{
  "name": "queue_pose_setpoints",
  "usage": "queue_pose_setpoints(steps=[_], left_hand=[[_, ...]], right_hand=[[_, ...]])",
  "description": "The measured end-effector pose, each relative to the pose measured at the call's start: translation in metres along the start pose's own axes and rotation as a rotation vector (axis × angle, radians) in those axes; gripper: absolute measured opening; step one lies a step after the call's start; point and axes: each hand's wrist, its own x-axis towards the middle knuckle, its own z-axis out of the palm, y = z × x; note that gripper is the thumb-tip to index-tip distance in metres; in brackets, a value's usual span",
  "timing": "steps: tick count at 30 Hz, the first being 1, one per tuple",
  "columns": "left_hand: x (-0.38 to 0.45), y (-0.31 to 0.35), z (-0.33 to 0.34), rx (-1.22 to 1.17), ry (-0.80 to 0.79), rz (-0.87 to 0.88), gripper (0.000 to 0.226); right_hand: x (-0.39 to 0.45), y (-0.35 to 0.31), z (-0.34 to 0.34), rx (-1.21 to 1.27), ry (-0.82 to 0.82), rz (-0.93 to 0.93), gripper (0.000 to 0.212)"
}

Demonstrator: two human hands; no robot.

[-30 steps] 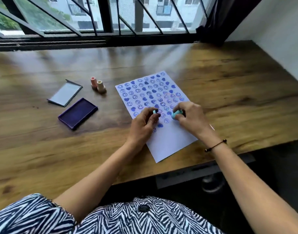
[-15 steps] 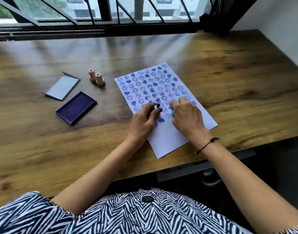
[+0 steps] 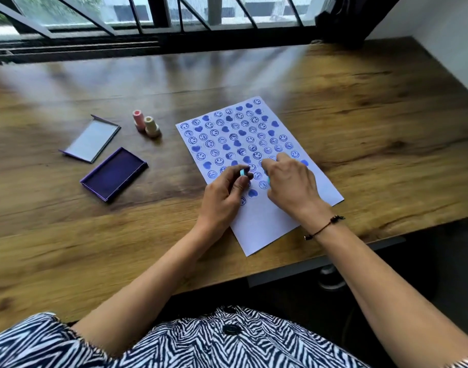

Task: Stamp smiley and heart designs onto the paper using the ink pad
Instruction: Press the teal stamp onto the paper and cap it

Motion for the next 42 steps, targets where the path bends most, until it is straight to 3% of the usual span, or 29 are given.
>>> queue_pose_setpoints(steps=[9,11,15,17,32,39,42], left_hand=[[-0.004,0.005,0.001,0.062,-0.004,0.037,0.026],[-0.003,0.005,0.002,0.062,-0.002,0.039,0.025],[-0.003,0.004,0.002,0.036,0.005,0.032,0.026],[-0.003,0.003,0.002,0.023,0.003,0.024,0.025],[0.001,-0.006,0.0,-0.009,-0.028,0.069,0.025],[0.003,-0.002,-0.004,-0.267,-0.131,0.038,0.018],[0.004,0.005,-0.002,-0.388,-0.126,0.015,0.013]], right_hand=[[-0.005,0.004,0.005,0.041,0.057,-0.012,0.017],[-0.007,0.009,0.005,0.171,0.077,0.047,0.015],[-0.016,0.025,-0.013,0.552,0.349,0.266,0.011],[-0.02,0.029,-0.022,0.655,0.384,0.316,0.01],[-0.027,0.024,-0.026,0.851,0.276,0.386,0.008],[-0.028,0.008,-0.031,1.2,0.125,0.327,0.02],[-0.027,-0.002,-0.028,1.179,0.123,0.26,0.023]])
